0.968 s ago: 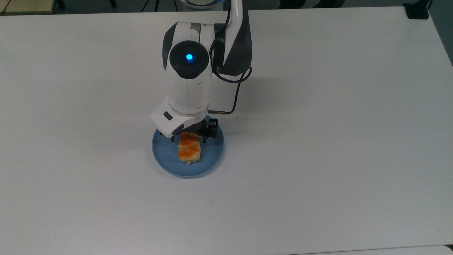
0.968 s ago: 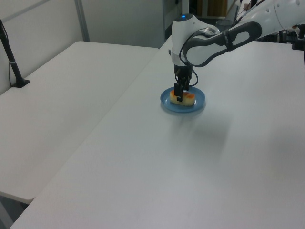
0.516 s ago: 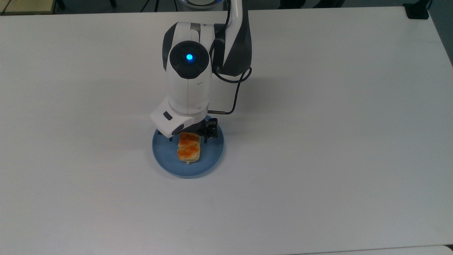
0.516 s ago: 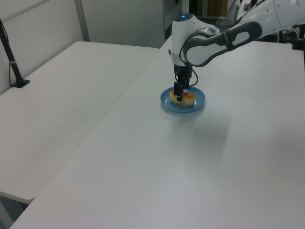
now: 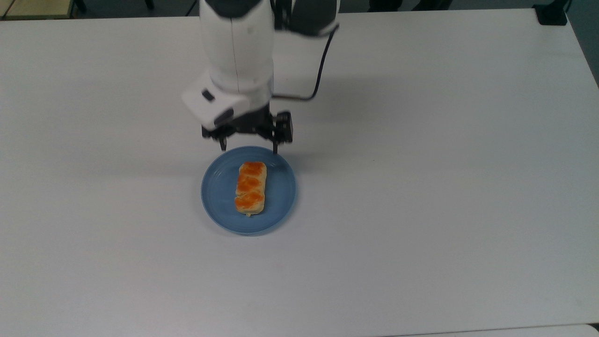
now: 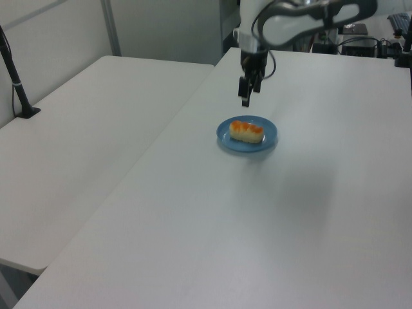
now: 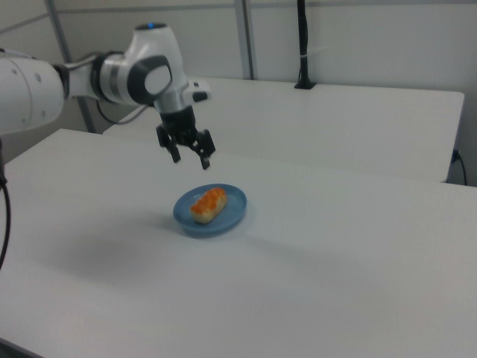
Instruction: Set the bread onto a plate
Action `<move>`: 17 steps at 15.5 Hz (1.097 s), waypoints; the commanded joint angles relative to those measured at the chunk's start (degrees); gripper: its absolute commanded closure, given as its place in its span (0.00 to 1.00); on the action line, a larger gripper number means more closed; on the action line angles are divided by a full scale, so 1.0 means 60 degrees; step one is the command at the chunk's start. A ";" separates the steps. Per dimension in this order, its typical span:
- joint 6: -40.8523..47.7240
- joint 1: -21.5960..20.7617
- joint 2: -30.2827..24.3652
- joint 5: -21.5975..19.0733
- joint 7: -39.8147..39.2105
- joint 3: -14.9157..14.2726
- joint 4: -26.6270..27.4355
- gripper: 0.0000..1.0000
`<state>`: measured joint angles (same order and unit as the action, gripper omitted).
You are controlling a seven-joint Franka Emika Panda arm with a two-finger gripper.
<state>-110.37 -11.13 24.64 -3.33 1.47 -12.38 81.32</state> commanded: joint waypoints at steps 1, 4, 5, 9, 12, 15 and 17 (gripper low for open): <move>0.0872 0.0521 -0.1863 0.0159 0.0239 0.0701 0.1006 0.00; 0.1546 0.0507 -0.2961 0.0173 0.0195 0.0701 0.1548 0.00; 0.1824 0.0507 -0.3240 0.0188 0.0180 0.0716 0.1651 0.00; 0.2559 0.0521 -0.3989 0.0554 0.0165 0.0950 0.2002 0.00; 0.2559 0.0507 -0.4122 0.0569 0.0151 0.0980 0.2194 0.00; 0.2545 0.0536 -0.4064 0.0569 0.0136 0.0980 0.2165 0.00; 0.2545 0.0623 -0.4034 0.0569 0.0136 0.0965 0.2165 0.00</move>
<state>-94.78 -8.33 1.82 -0.91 1.56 -7.23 92.42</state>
